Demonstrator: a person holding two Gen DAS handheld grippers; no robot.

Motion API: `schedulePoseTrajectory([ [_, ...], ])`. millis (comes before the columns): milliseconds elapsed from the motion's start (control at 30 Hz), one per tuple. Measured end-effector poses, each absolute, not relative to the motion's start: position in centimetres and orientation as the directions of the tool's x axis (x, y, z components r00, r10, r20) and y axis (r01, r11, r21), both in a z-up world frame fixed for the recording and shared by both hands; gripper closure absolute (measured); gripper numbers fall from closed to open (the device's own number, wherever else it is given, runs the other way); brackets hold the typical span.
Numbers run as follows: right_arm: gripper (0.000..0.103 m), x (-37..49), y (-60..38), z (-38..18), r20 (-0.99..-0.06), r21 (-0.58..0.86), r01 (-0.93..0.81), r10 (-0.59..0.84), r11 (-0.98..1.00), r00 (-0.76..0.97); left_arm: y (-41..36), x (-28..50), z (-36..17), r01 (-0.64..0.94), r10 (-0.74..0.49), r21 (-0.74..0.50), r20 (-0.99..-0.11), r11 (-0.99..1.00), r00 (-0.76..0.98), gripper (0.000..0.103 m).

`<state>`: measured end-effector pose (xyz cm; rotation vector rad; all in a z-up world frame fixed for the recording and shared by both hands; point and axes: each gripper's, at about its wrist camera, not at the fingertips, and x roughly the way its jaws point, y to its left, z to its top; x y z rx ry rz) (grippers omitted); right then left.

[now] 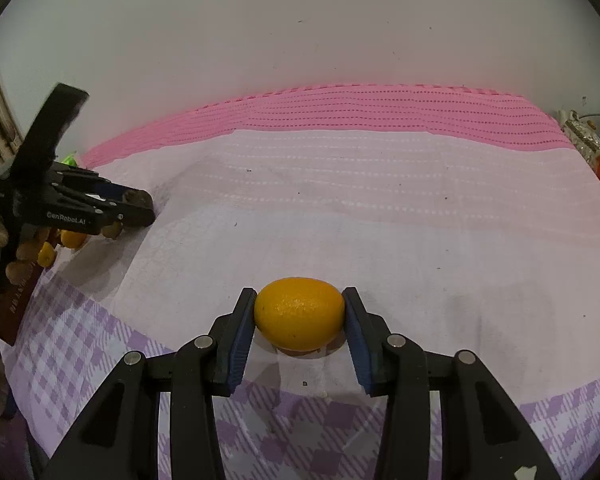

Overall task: Organize fruits
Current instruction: 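Hold the yellow fruit in the right gripper while the left gripper grasps a dark brown fruit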

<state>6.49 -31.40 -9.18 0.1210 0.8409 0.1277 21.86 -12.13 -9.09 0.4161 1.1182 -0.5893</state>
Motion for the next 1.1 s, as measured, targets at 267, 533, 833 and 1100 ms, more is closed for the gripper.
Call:
schedulePoseTrajectory([
  [267,0.062,6.5,-31.3,-9.2,-0.736,0.149,-0.063,0.153,0.987,0.659,-10.9,17.4,-6.5,0.521,-0.293,-0.062,-0.88,0.851,0.374,0.059],
  [533,0.062,6.6,-31.0,-9.3,-0.741,0.129,-0.061,0.138,0.99,0.657,-7.3,10.2,-0.7,0.402,-0.293,-0.089,-0.827,0.911,0.481,0.059],
  [833,0.062,6.7,-30.2,-9.4,-0.752,0.064,-0.058,0.087,0.996,0.653,-2.0,5.7,1.3,0.241,-0.215,-0.098,-0.822,0.966,0.527,0.059],
  [1100,0.062,6.7,-29.8,-9.5,-0.757,0.026,-0.057,0.057,0.998,0.65,1.9,2.4,1.8,0.14,-0.12,-0.046,-0.801,0.989,0.586,0.059],
])
